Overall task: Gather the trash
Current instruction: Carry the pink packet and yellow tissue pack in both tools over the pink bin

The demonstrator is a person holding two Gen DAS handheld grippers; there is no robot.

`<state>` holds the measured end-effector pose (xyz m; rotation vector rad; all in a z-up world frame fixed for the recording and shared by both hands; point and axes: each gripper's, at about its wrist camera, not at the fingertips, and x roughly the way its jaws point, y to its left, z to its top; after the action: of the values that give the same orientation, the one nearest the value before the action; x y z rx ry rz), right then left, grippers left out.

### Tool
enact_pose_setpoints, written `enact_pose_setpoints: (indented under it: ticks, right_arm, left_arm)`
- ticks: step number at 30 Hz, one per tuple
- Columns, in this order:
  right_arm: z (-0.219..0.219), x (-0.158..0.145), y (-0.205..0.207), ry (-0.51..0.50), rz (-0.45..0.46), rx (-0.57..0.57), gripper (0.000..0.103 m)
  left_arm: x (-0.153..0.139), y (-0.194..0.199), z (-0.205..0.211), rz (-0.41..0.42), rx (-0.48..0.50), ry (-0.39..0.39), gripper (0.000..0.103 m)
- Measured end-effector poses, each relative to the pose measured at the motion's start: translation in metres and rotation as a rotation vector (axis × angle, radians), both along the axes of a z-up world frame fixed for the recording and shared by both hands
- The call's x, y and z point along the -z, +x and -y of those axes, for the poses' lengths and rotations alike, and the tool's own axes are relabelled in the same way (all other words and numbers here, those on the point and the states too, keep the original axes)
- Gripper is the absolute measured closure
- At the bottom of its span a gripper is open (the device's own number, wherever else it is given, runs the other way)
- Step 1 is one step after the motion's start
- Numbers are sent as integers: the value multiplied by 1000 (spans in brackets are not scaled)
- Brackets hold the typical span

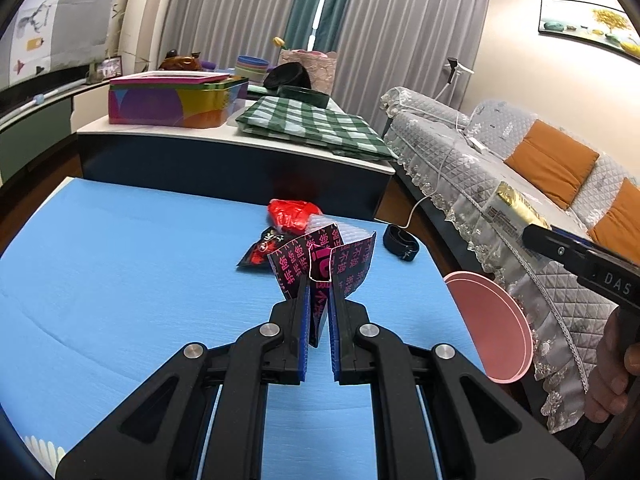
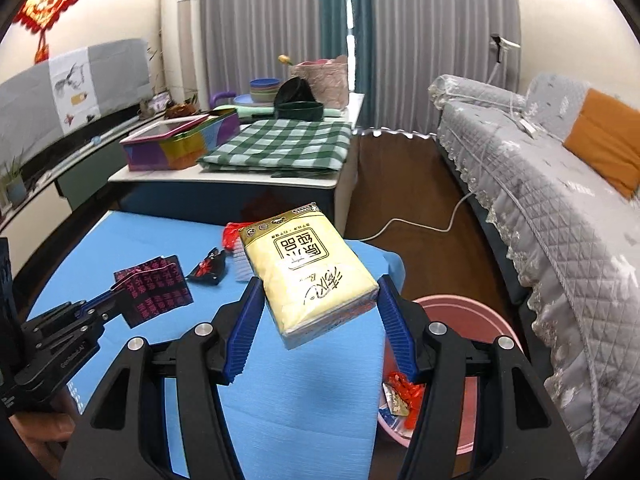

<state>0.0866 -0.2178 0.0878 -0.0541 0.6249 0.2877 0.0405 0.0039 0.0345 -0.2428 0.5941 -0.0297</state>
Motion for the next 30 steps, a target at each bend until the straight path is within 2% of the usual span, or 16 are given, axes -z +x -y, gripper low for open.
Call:
enact_pose_setpoints:
  ticks: [10, 30]
  right_arm:
    - [22, 19, -4, -13, 10, 63, 45]
    - [72, 27, 4, 0, 6, 179, 45]
  left_arm:
    - [5, 5, 20, -2, 34, 21, 95]
    - [24, 25, 79, -34, 137, 31, 95]
